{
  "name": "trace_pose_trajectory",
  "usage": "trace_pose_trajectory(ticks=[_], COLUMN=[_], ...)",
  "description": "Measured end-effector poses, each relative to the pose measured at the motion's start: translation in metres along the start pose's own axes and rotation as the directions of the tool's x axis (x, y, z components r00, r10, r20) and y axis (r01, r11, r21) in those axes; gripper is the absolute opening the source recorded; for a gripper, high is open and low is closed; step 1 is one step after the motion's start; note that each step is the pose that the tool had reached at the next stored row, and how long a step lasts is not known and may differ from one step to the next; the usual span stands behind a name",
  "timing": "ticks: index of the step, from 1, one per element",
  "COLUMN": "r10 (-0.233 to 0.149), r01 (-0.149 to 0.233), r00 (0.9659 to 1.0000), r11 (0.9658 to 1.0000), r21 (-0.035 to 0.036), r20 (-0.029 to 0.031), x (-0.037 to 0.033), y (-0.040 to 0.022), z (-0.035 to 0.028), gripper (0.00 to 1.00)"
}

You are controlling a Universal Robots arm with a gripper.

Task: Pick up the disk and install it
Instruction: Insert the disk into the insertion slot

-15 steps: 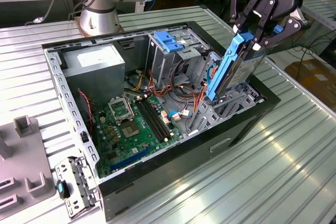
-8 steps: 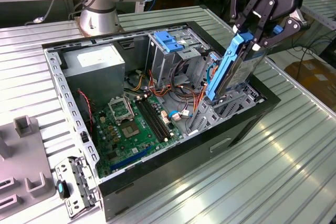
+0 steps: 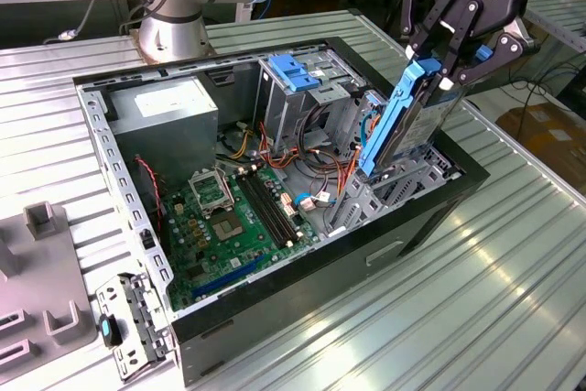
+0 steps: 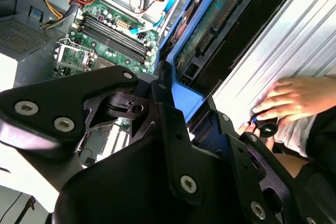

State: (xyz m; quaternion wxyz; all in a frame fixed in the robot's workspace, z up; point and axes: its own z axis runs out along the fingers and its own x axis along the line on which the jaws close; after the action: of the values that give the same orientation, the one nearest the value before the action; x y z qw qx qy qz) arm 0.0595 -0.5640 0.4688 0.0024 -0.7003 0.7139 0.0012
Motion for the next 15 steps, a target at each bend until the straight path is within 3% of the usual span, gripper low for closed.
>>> trace_pose_trajectory(ticks=[6, 8, 12, 15], r10=[0.000, 0.000, 0.000, 0.000], r01=[0.000, 0.000, 0.000, 0.000], r00=[1.0000, 1.0000, 0.9997, 0.9997], r11=[1.0000, 1.0000, 1.0000, 1.0000], r21=[-0.0001, -0.0001, -0.0004, -0.0006], r20=[0.0009, 0.0067, 0.0243, 0.0243], x=[0.0000, 0.0001, 0.0004, 0.0019], y=[0.0000, 0.0000, -0.0009, -0.0017], z=[0.0001, 0.0003, 0.0010, 0.0024], gripper=[0.37, 0.37, 0.37, 0.37])
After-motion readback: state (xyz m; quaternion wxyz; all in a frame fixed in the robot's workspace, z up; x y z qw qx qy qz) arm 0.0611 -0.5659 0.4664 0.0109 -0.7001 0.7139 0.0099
